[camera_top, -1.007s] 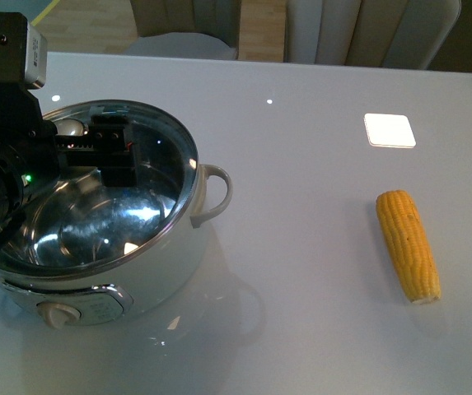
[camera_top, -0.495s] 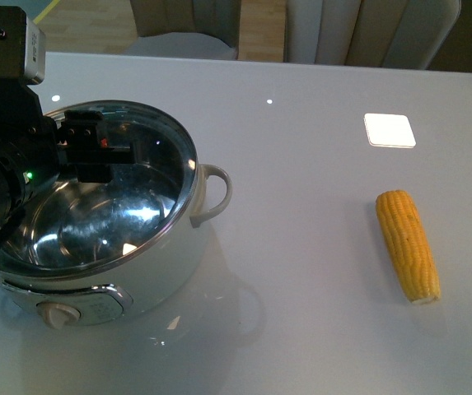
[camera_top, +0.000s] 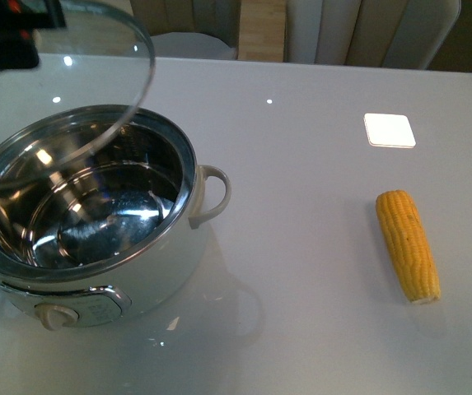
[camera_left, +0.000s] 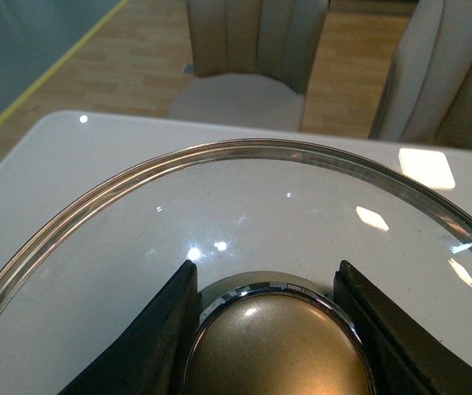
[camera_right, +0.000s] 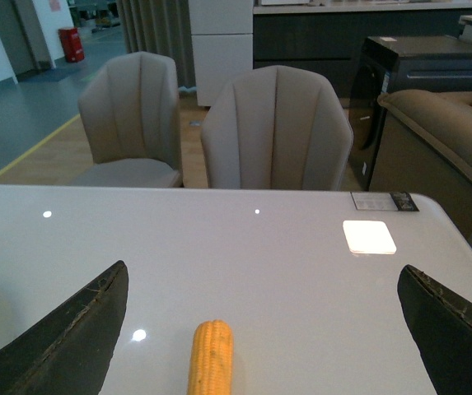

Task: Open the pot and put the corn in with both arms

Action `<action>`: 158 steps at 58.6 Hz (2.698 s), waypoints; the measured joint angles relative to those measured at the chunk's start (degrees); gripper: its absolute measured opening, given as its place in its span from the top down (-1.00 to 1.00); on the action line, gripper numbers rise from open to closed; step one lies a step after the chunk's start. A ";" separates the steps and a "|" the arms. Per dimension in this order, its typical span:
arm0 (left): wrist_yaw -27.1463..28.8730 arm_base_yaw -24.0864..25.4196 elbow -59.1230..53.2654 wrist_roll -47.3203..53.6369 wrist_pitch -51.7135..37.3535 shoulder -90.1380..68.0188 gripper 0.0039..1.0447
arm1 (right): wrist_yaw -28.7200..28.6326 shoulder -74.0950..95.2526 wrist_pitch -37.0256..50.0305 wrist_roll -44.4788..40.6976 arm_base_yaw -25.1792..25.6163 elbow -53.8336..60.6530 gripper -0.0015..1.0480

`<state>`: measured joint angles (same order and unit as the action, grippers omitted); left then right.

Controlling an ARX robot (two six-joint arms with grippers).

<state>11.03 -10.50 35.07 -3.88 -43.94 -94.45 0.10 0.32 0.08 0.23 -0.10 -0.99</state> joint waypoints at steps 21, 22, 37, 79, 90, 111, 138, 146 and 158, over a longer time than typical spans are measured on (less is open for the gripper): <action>-10.82 23.76 -3.43 5.86 -8.52 0.66 0.18 | -0.02 0.00 0.00 0.00 0.00 0.00 -0.83; -11.50 25.38 -3.67 6.16 -9.53 -0.20 0.18 | 0.00 0.00 0.00 0.00 0.00 0.00 -0.83; -16.79 39.06 -4.22 8.85 -22.21 -16.09 0.18 | -0.02 0.00 0.00 0.00 0.00 0.00 -0.83; -20.11 41.81 15.30 9.53 -31.06 -52.09 0.18 | -0.02 0.00 0.00 0.00 0.00 0.00 -0.83; -20.57 41.40 18.82 9.35 -31.06 -55.76 0.18 | -0.02 0.00 0.00 0.00 0.00 0.00 -0.83; -21.55 41.38 20.96 9.20 -31.04 -58.45 -0.30 | -0.02 0.00 0.00 0.00 0.00 0.00 -0.83; -21.59 38.56 10.03 6.38 -27.85 -37.03 -0.87 | -0.02 0.00 0.00 0.00 0.00 0.00 -0.83; -21.14 36.04 5.35 4.09 -24.28 -23.85 -0.87 | 0.00 0.00 0.00 0.00 0.00 0.00 -0.83; -17.66 31.26 -3.19 -0.39 -19.37 -3.30 -0.87 | -0.02 0.00 0.00 0.00 0.00 0.00 -0.83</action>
<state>-6.63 20.75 31.88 -4.27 -63.31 -97.76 0.08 0.32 0.08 0.23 -0.10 -0.99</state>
